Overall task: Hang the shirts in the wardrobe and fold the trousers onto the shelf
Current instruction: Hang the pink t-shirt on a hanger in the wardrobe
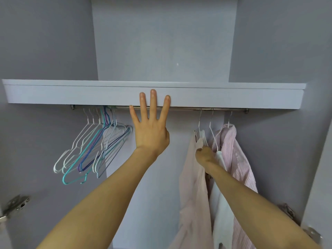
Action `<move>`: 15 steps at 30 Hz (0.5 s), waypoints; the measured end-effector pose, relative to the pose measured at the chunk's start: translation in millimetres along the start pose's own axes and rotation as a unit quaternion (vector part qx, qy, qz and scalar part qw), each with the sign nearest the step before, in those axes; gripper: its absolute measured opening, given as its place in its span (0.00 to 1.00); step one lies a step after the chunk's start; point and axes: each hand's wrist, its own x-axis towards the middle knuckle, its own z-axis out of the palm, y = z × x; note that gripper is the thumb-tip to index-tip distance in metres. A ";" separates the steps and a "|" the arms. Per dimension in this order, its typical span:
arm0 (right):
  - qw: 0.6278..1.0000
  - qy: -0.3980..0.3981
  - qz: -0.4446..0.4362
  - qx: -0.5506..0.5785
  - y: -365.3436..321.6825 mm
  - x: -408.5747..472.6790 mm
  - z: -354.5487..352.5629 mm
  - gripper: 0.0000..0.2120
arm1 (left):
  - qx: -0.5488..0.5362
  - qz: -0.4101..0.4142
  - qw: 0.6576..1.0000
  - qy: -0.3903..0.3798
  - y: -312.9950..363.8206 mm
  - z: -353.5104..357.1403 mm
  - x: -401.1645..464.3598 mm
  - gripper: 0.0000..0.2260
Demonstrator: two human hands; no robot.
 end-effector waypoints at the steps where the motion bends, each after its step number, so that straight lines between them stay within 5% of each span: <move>1: 1.000 0.009 -0.003 -0.004 1.2 -2.2 -0.5 0.18 | 0.003 -0.002 1.000 -0.002 -0.1 -1.0 -0.4 0.44; 10: 0.974 0.095 -0.163 -0.125 -4.6 -82.6 -25.9 0.22 | -0.090 0.001 0.990 -0.104 -18.4 -38.9 -40.4 0.31; 15: 0.960 -0.098 -0.263 -0.029 -27.7 -143.5 2.0 0.16 | -0.099 -0.111 0.966 -0.210 -61.4 -61.0 -115.1 0.25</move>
